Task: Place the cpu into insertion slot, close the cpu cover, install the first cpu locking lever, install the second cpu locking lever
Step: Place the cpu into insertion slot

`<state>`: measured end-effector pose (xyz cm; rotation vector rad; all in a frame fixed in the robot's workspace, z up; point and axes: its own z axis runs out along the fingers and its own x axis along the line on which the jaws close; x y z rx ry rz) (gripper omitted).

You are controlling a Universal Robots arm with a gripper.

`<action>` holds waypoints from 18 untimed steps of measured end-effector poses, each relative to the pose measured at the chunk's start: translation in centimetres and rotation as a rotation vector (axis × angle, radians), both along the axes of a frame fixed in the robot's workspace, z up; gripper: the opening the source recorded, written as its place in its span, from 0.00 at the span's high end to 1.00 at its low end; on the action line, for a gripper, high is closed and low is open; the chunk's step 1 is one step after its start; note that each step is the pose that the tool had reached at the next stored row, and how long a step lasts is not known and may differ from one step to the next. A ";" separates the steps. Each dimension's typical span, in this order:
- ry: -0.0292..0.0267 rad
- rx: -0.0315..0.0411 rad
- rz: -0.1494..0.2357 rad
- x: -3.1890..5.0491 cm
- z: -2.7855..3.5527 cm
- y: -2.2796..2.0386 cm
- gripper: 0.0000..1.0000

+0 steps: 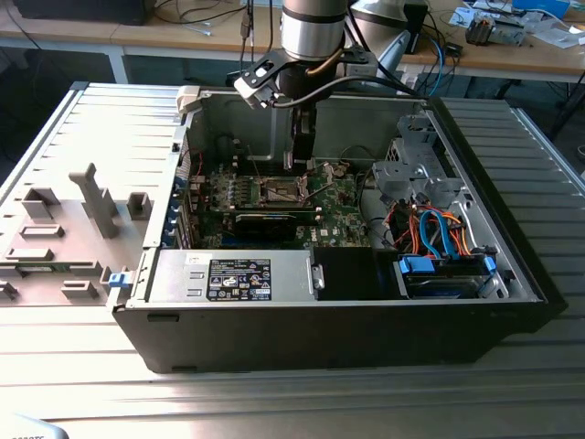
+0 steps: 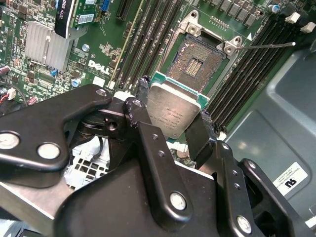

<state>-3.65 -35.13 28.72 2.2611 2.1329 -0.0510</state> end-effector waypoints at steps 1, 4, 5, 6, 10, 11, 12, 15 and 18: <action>-0.0002 0.0002 0.000 0.00 -0.03 0.00 0.46; 0.0000 0.0000 0.000 -0.02 -0.19 0.00 0.46; 0.0000 -0.0002 0.000 -0.05 -0.26 0.02 0.46; 0.0000 -0.0001 0.001 -0.10 -0.33 0.06 0.46; 0.0000 0.0000 0.021 -0.11 -0.54 0.26 0.46; 0.0000 0.0000 0.032 -0.11 -0.59 0.32 0.46; 0.0000 0.0000 0.036 -0.11 -0.60 0.34 0.46; 0.0000 -0.0001 0.036 -0.11 -0.60 0.34 0.46; 0.0000 -0.0001 0.036 -0.11 -0.60 0.34 0.46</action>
